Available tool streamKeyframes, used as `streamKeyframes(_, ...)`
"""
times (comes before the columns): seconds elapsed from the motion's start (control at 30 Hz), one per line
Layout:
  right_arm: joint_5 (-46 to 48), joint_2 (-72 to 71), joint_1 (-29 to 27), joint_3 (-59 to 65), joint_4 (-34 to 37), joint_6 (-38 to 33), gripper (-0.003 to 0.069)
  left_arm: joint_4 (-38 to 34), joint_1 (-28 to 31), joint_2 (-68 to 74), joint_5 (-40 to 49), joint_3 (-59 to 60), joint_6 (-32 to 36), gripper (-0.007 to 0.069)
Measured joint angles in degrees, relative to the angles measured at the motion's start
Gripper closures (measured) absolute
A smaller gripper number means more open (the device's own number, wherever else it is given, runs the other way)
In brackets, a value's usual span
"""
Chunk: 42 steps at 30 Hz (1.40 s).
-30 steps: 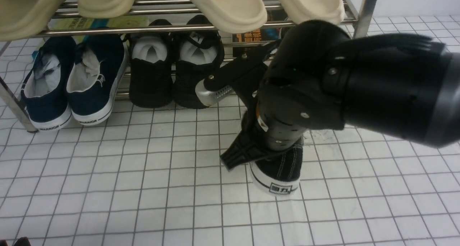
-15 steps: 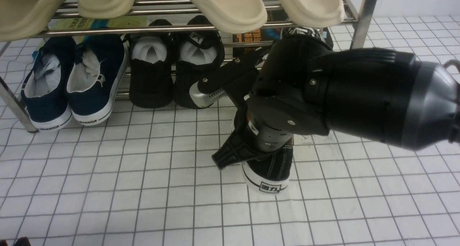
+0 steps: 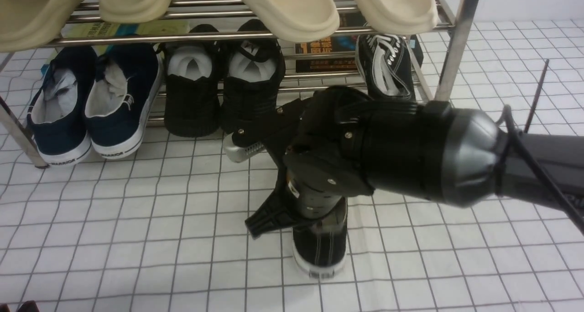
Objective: Take the shoes off the shelf with your hand from the white checkered tablecloth.
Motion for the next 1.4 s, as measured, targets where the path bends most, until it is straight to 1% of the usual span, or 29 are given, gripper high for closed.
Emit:
streamKeyframes(0.07,0.9,-0.1,-0.1,-0.2,0.2,0.0,0.0429,0.0,0.0,0.0,0.0,0.0,0.0,0.0385)
streamKeyframes(0.13,3.1,-0.6,-0.3,-1.0,-0.2,-0.4,0.0372,0.0,0.0,0.0,0.0,0.0,0.0,0.0385)
streamKeyframes(0.2,6.0,-1.5,-0.7,-2.6,-0.8,-1.5,0.0357,0.0,0.0,0.0,0.0,0.0,0.0,0.0385)
streamKeyframes(0.3,9.2,-2.3,-2.1,-5.3,-1.6,-2.7,0.0399,0.0,0.0,0.0,0.0,0.0,0.0,0.0385)
streamKeyframes(0.37,12.0,-2.8,-4.9,-8.5,-2.4,-4.4,0.0505,0.0,0.0,0.0,0.0,0.0,0.0,0.0385)
streamKeyframes(0.4,12.2,-2.9,-6.7,-10.1,-2.9,-5.5,0.0587,0.0,0.0,0.0,0.0,0.0,0.0,0.0385)
streamKeyframes(0.43,12.2,-2.9,-7.1,-10.2,-2.9,-5.5,0.0587,0.0,0.0,0.0,0.0,0.0,0.0,0.0385)
streamKeyframes(0.47,11.7,-2.9,-9.4,-11.1,-3.4,-5.8,0.0648,0.0,0.0,0.0,0.0,0.0,0.0,0.0385)
streamKeyframes(0.5,11.0,-2.9,-11.1,-11.2,-3.6,-6.0,0.0666,0.0,0.0,0.0,0.0,0.0,0.0,0.0385)
streamKeyframes(0.57,9.3,-2.9,-14.8,-11.4,-4.0,-6.0,0.0666,0.0,0.0,0.0,0.0,0.0,0.0,0.0385)
streamKeyframes(0.6,9.2,-2.8,-15.1,-11.4,-4.0,-6.1,0.0664,0.0,0.0,0.0,0.0,0.0,0.0,0.0385)
streamKeyframes(0.63,7.7,-2.6,-17.8,-11.4,-4.2,-6.1,0.0640,0.0,0.0,0.0,0.0,0.0,0.0,0.0385)
streamKeyframes(0.67,7.1,-2.5,-18.9,-11.4,-4.2,-6.1,0.0625,0.0,0.0,0.0,0.0,0.0,0.0,0.0385)
streamKeyframes(0.7,6.7,-2.3,-19.9,-11.4,-4.2,-6.1,0.0594,0.0,0.0,0.0,0.0,0.0,0.0,0.0385)
streamKeyframes(0.77,5.5,-1.9,-21.9,-11.4,-4.4,-6.1,0.0522,0.0,0.0,0.0,0.0,0.0,0.0,0.0385)
streamKeyframes(0.8,5.0,-1.6,-22.7,-11.4,-4.5,-6.1,0.0466,0.0,0.0,0.0,0.0,0.0,0.0,0.0385)
streamKeyframes(0.83,4.2,-1.5,-23.3,-11.4,-4.6,-6.2,0.0410,0.0,0.0,0.0,0.0,0.0,0.0,0.0385)
streamKeyframes(0.9,3.0,-1.4,-23.7,-11.4,-4.6,-6.2,0.0341,0.0,0.0,0.0,0.0,0.0,0.0,0.0385)
streamKeyframes(0.93,2.9,-1.4,-23.7,-11.4,-4.6,-6.2,0.0326,0.0,0.0,0.0,0.0,0.0,0.0,0.0385)
streamKeyframes(1.03,-0.3,-1.3,-23.7,-11.4,-4.4,-6.2,0.0234,0.0,0.0,0.0,0.0,0.0,0.0,0.0385)
streamKeyframes(1.17,-3.6,-0.2,-23.7,-11.4,-4.4,-6.2,0.0204,0.0,0.0,0.0,0.0,0.0,0.0,0.0385)
streamKeyframes(1.4,-7.4,3.7,-23.7,-11.4,-4.5,-6.2,0.0204,0.0,0.0,0.0,0.0,0.0,0.0,0.0385)
